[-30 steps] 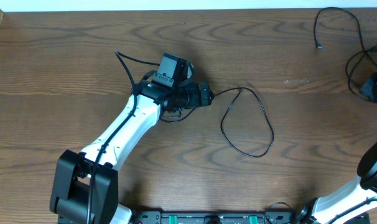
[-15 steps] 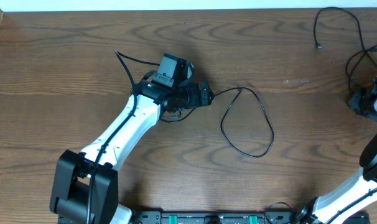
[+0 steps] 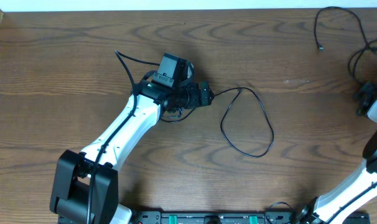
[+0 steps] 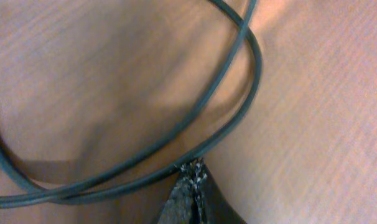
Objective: Untangle cables
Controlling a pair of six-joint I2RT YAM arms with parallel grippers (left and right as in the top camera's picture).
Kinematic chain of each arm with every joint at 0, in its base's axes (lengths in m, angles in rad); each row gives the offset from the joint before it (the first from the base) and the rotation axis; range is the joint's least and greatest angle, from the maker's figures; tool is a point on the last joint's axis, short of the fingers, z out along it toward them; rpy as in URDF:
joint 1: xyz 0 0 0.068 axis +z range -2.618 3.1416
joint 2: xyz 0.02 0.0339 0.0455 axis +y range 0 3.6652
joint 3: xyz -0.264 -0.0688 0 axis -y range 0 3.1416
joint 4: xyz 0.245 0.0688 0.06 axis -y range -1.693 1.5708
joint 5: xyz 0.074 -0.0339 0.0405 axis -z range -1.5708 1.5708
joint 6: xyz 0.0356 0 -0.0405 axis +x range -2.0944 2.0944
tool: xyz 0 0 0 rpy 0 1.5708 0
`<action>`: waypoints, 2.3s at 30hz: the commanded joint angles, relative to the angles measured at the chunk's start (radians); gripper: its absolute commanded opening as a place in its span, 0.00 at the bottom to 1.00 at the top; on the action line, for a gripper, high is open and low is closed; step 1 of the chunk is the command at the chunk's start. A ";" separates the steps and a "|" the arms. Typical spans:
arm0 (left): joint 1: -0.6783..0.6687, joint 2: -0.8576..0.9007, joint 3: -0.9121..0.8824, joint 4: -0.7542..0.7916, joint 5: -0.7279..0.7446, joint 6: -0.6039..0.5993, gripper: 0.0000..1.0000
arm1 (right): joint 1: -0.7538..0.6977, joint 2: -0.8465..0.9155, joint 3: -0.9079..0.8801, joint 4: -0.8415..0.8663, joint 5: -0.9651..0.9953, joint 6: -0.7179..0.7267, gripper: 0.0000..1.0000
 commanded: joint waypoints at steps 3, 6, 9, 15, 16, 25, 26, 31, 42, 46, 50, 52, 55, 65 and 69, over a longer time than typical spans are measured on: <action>0.005 -0.015 0.005 -0.002 -0.013 0.006 0.98 | 0.022 0.253 0.146 0.000 -0.057 0.024 0.01; 0.005 -0.015 0.005 -0.002 -0.013 0.006 0.98 | 0.037 0.373 0.344 -0.101 -0.057 0.040 0.01; 0.005 -0.015 0.005 -0.002 -0.013 0.006 0.98 | 0.047 0.470 0.558 -0.230 -0.068 0.093 0.01; 0.005 -0.015 0.005 -0.002 -0.013 0.006 0.98 | 0.060 0.542 0.895 -0.363 -0.137 0.122 0.01; 0.005 -0.015 0.005 -0.002 -0.013 0.006 0.98 | 0.063 0.542 0.936 -0.370 -0.137 0.122 0.01; 0.005 -0.015 0.005 -0.002 -0.013 0.006 0.98 | 0.072 0.500 1.415 -0.827 -0.182 0.082 0.01; 0.005 -0.015 0.005 -0.002 -0.013 0.006 0.98 | 0.072 0.485 1.467 -0.888 -0.181 0.079 0.06; 0.005 -0.015 0.005 -0.002 -0.013 0.006 0.98 | 0.072 0.364 1.626 -1.151 -0.181 0.074 0.24; 0.005 -0.015 0.005 -0.002 -0.013 0.006 0.98 | 0.076 -0.019 1.639 -1.556 -0.428 0.012 0.63; 0.005 -0.015 0.005 -0.002 -0.009 0.005 0.98 | 0.096 -0.073 1.639 -1.727 -0.552 0.012 0.81; 0.006 -0.015 0.005 -0.040 -0.010 0.021 0.98 | 0.127 -0.095 1.639 -1.885 -0.559 0.012 0.84; 0.019 -0.021 0.005 -0.045 -0.010 0.062 0.98 | 0.146 -0.103 1.637 -1.933 -0.551 0.007 0.84; 0.061 -0.059 0.005 -0.076 -0.010 0.096 0.98 | 0.183 -0.130 1.616 -1.933 -0.554 -0.006 0.92; 0.253 -0.356 0.005 -0.197 -0.146 0.123 0.98 | 0.301 -0.168 1.611 -1.933 -0.465 0.010 0.99; 0.284 -0.488 0.005 -0.240 -0.202 0.123 0.98 | 0.374 -0.169 1.596 -1.933 -0.457 0.021 0.99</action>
